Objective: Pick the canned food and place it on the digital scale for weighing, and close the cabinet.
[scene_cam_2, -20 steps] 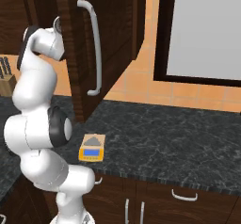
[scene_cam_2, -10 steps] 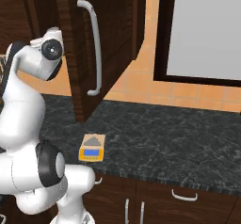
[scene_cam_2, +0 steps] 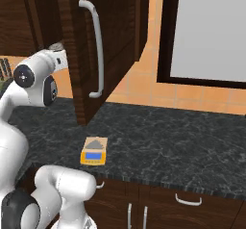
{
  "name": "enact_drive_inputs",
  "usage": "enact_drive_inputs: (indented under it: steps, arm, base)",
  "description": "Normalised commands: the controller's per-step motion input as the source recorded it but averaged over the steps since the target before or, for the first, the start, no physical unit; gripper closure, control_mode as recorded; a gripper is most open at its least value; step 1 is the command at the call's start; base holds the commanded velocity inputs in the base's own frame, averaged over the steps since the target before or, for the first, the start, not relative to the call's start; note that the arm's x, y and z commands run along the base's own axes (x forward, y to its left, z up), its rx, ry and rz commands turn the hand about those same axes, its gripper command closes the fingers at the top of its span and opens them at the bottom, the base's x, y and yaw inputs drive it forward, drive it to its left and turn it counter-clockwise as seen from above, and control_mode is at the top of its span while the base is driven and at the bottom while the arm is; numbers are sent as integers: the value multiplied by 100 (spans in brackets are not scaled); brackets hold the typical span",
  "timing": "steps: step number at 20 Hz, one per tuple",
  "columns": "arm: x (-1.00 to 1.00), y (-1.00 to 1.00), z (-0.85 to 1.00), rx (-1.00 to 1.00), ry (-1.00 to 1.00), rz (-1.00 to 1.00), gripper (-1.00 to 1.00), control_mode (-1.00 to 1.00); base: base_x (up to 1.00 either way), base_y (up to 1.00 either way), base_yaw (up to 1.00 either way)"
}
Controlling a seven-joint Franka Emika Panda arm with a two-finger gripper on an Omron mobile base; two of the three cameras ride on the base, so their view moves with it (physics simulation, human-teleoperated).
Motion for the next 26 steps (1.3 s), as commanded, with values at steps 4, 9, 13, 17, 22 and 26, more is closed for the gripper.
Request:
enact_drive_inputs:
  steps: [4, 9, 13, 17, 22, 26]
  arm:
    - [-67, -6, 0, 10, 14, -54, 100, -100]
    - [-38, -21, -16, 16, 27, -23, 100, -100]
    - [-20, -28, -38, 3, 1, -8, 100, -100]
    - [-9, -29, -44, 2, 0, -4, 100, -100]
    - [-8, -24, -51, 6, 4, -5, 100, -100]
    - [-4, -20, -59, 2, 2, -4, 100, -100]
  base:
    - [0, 0, 0]
    - [0, 0, 0]
    - [0, 0, 0]
    - [0, 0, 0]
    - [0, 0, 0]
    - [0, 0, 0]
